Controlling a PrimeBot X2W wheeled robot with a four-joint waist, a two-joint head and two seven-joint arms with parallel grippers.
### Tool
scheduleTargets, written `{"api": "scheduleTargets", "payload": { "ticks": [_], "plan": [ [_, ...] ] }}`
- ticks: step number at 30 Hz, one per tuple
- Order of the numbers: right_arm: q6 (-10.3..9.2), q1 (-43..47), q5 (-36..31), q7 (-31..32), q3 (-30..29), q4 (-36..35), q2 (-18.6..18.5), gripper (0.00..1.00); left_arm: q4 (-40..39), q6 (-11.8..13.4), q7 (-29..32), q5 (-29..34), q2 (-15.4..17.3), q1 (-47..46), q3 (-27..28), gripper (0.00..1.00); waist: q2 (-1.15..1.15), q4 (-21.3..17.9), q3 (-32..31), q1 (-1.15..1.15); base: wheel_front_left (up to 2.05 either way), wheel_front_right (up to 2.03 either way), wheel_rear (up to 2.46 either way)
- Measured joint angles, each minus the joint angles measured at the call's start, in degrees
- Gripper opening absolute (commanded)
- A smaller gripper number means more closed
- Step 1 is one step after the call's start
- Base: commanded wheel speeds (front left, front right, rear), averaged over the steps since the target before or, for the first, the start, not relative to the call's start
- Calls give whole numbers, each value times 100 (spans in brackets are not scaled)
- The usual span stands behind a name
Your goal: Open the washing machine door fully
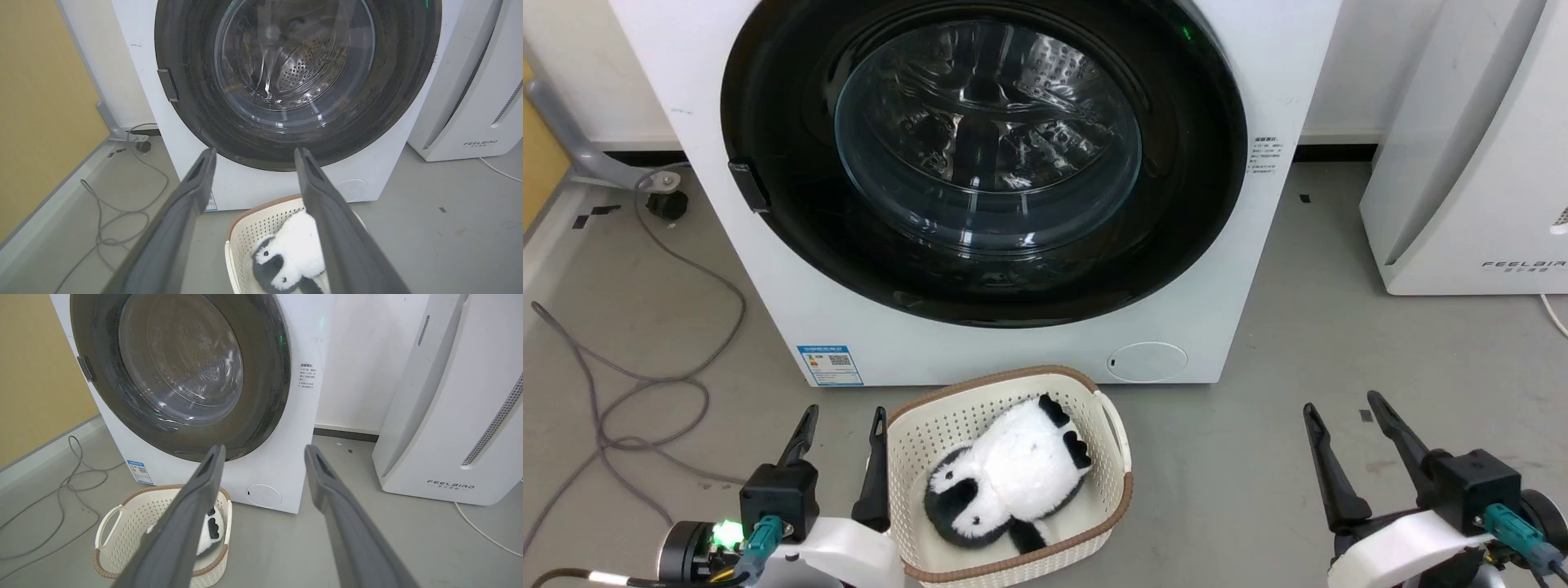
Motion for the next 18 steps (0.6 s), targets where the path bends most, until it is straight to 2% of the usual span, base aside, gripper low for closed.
{"api": "scheduleTargets", "payload": {
  "ticks": [18],
  "plan": [
    [0,-264,950,-149,22,30,-380,100,0,-48,-204,-32,0,-3,-142,100,0,66,209,0,0,0,0]
  ]
}}
